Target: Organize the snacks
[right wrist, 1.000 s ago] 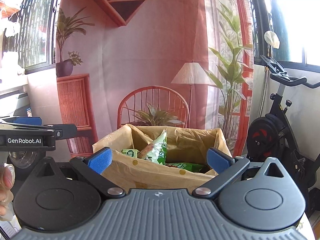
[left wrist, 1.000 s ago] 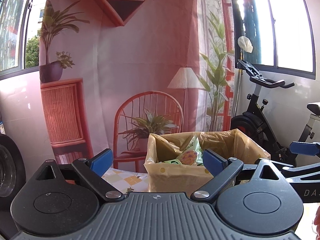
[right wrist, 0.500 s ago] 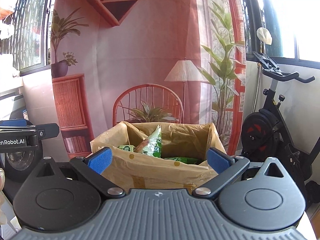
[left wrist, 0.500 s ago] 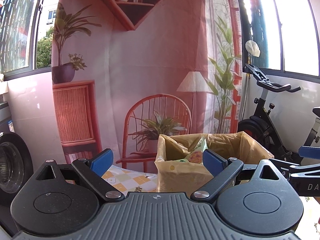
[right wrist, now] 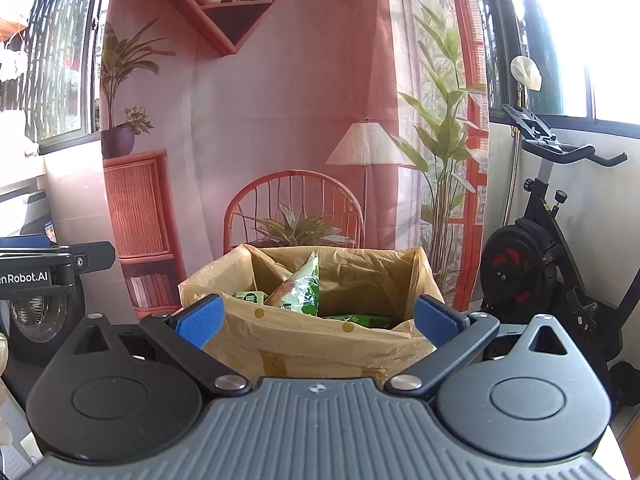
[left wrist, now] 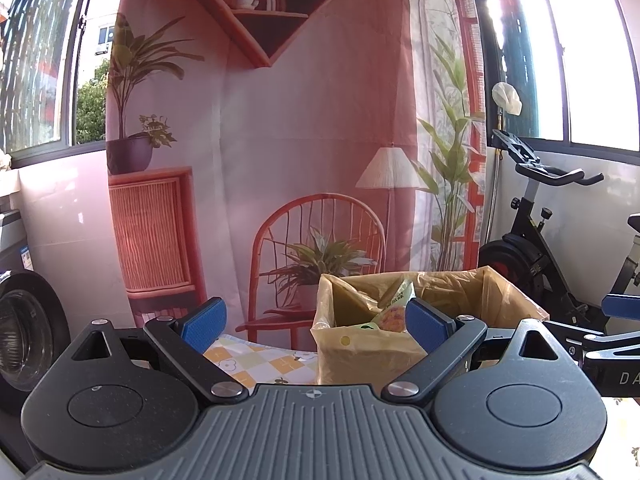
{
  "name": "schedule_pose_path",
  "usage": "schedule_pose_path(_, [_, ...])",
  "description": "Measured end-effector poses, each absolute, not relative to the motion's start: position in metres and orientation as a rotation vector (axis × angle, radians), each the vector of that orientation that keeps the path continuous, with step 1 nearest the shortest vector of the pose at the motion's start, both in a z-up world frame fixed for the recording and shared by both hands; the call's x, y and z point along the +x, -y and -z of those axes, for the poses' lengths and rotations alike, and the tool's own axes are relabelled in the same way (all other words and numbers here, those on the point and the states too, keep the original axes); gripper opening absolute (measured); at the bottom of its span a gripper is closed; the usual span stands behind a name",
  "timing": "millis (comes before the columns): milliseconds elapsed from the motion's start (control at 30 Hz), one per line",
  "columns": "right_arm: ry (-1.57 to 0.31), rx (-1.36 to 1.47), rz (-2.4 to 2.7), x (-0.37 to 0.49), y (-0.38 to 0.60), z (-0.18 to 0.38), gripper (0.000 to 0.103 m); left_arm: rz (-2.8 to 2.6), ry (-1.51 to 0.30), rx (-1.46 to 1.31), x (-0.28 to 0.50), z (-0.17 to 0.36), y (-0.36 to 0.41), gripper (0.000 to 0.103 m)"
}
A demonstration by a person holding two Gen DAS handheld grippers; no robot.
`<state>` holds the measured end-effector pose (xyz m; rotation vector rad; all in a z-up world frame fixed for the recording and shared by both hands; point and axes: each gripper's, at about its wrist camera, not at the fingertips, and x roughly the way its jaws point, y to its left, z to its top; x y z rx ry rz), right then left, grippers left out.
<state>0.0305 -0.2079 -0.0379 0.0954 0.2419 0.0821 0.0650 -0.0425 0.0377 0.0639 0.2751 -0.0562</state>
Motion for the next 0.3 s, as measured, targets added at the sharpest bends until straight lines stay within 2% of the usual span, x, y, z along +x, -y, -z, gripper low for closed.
schedule_pose_path(300, [-0.241,0.096,-0.081,0.0306,0.2073,0.0380,0.103,0.059,-0.276,0.063,0.0646,-0.0383,0.0412,0.097])
